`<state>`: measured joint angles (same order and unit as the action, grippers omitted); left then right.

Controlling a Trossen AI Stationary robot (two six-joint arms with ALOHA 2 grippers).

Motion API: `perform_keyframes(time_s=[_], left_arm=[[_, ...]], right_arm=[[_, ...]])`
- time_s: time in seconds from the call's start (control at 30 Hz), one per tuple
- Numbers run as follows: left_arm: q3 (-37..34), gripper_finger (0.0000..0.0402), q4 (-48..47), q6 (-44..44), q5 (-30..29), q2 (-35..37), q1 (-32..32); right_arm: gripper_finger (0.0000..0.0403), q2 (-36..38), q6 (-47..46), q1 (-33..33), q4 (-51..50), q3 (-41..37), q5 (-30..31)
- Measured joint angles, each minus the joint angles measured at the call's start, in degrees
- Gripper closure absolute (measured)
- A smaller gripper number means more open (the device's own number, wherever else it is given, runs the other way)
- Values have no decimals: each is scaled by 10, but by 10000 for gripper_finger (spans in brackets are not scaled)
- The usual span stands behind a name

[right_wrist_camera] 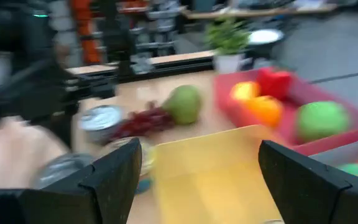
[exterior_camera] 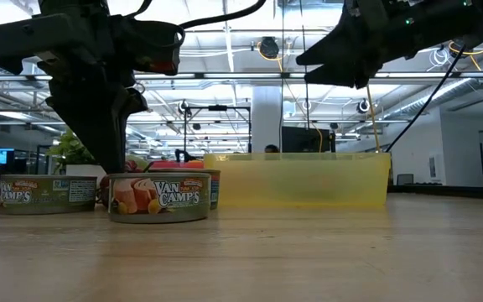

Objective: Pick & Place Food Item
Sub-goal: Put the right green tuna can into the yellow bin

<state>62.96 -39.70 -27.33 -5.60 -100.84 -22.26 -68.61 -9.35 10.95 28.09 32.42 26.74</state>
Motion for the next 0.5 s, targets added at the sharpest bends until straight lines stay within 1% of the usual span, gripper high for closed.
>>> perform_keyframes(time_s=[0.1, 0.13, 0.2, 0.27, 0.4, 0.5], left_arm=[[0, 401, 0, 0, 0, -1, 0], [0, 401, 0, 0, 0, -1, 0], [0, 401, 0, 0, 0, -1, 0], [-1, 401, -2, 0, 0, -1, 1], [-1, 401, -2, 0, 0, -2, 1], [-1, 401, -2, 0, 0, -2, 1]], right_arm=[[94, -2, -7, 1, 2, 0, -87], [94, -9, -3, 4, 12, 0, -104], [94, -28, 13, 17, 28, 0, -120], [94, -60, 46, 35, 57, 0, -121], [94, -159, 141, 66, 91, 28, -150], [94, -243, 214, 85, 94, 77, -150]])
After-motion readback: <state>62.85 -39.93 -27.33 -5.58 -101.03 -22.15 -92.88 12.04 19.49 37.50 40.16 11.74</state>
